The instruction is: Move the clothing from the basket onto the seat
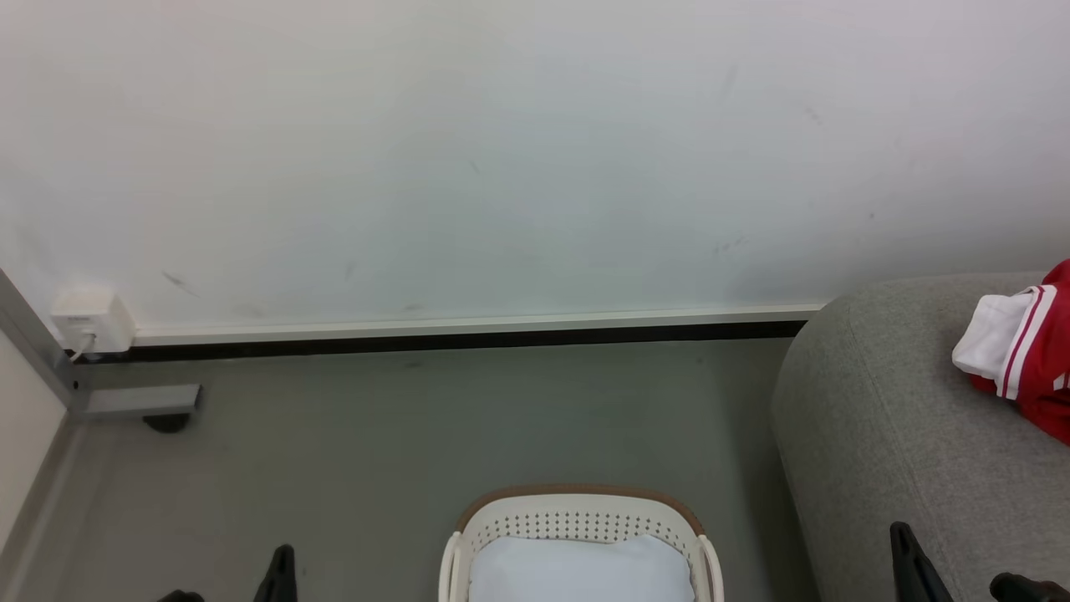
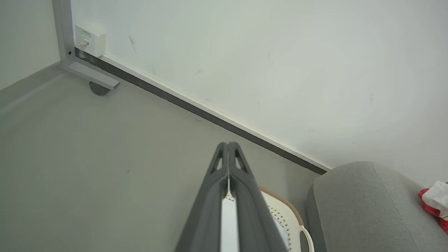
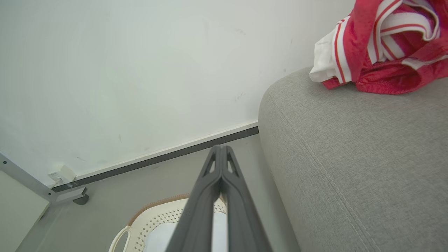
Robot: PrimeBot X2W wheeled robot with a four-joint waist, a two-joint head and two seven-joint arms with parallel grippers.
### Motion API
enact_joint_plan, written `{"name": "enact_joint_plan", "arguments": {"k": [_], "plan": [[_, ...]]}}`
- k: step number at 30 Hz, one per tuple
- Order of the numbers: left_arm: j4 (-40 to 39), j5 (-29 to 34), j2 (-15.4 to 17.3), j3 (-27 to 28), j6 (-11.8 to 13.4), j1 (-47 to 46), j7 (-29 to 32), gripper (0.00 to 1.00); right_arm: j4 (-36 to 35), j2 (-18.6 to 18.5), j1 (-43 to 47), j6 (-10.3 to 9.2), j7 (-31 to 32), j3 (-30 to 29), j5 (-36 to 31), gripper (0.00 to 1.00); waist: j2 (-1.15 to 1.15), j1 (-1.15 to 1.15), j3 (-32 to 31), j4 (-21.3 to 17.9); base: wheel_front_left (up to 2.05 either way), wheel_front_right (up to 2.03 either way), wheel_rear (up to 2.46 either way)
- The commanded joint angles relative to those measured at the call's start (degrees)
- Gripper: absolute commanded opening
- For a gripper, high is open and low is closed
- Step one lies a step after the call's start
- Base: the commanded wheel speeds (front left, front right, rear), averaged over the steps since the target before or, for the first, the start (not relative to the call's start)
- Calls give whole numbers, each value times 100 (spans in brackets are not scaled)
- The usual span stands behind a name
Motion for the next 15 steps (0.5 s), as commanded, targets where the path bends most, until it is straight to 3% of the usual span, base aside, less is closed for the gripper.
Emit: {"name": "enact_joint_plan", "arguments": {"k": [1, 15], "plan": [[-97, -224, 11, 72, -38, -175, 56, 0, -130, -45, -164, -2, 42, -42, 258, 0, 0, 0, 4, 1, 0, 0, 0], [-172, -1366, -53, 256, -181, -302, 370, 0, -265, -58, -252, -4, 354, -153, 1539, 0, 0, 0, 41, 5, 0, 0, 0]]}}
